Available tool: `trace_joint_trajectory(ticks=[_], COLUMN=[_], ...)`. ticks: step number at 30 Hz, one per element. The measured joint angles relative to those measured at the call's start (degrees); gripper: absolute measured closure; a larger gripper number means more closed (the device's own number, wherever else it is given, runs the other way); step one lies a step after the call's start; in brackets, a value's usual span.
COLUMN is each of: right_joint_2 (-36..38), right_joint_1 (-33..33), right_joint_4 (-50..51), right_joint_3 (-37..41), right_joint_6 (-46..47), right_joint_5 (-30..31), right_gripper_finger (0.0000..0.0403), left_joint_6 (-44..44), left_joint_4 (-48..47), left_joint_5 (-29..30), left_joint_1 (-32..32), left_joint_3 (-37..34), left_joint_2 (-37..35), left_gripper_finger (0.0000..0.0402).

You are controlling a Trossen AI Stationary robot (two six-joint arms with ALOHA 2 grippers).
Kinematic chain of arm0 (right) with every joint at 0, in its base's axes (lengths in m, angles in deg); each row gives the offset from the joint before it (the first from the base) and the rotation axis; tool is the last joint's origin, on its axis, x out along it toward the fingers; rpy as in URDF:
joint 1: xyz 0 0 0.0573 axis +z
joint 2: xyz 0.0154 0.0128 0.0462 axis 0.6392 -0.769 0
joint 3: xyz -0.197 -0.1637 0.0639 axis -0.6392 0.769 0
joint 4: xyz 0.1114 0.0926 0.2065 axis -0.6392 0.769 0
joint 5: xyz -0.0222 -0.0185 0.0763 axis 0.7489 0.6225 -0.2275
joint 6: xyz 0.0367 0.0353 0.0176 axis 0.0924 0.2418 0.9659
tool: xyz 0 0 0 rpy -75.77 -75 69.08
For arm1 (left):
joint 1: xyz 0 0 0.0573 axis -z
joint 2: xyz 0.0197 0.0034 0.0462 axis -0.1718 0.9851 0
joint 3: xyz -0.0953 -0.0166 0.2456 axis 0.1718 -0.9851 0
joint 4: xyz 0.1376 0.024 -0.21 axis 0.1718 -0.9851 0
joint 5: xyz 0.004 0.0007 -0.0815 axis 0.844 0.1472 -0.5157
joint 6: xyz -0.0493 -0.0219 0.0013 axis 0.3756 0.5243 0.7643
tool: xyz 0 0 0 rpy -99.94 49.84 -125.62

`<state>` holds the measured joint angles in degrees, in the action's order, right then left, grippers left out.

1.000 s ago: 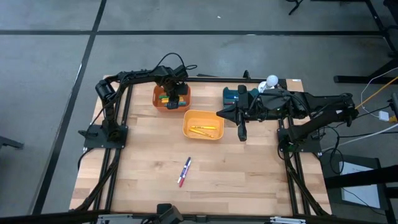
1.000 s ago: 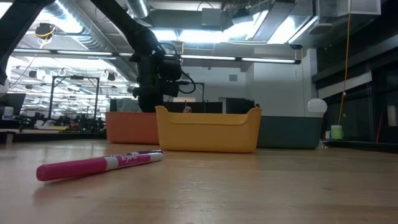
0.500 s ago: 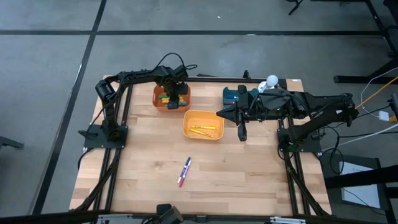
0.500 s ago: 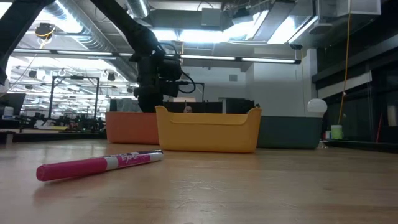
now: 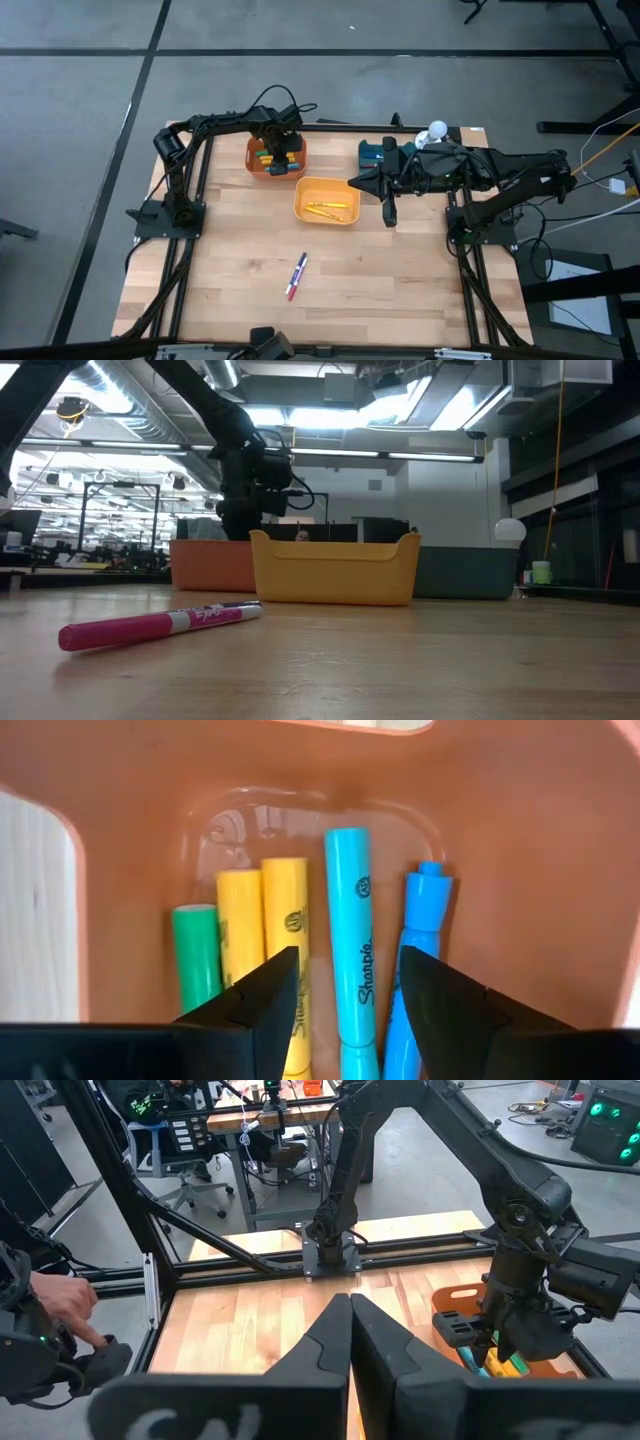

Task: Pick & Place Markers
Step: Put the blue marker pen into the blue bin

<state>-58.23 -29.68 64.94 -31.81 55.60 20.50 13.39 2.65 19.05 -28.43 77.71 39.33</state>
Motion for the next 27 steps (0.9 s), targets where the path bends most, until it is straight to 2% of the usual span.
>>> trace_joint_trajectory(ticks=[3,6,17,27], right_joint_2=[0.0,0.0,0.0,0.0], right_joint_1=[0.01,-0.01,0.0,0.01], right_joint_4=[0.0,-0.02,-0.02,-0.01], right_joint_3=[0.0,0.0,0.0,0.0], right_joint_6=[0.0,0.02,0.06,0.07], right_joint_5=[0.0,0.0,0.0,0.0], right_gripper_finger=[0.0398,0.0398,0.0398,0.0398], left_joint_6=[0.39,1.18,1.84,5.25], left_joint_4=[-0.19,-0.49,-2.49,-4.02], left_joint_5=[1.17,1.73,2.99,2.51], left_joint_1=[0.02,0.02,0.02,0.02], left_joint_3=[0.0,0.0,0.0,0.04], left_joint_2=[0.0,0.0,-0.02,-1.04], left_gripper_finger=[0.0237,0.0259,0.039,0.04])
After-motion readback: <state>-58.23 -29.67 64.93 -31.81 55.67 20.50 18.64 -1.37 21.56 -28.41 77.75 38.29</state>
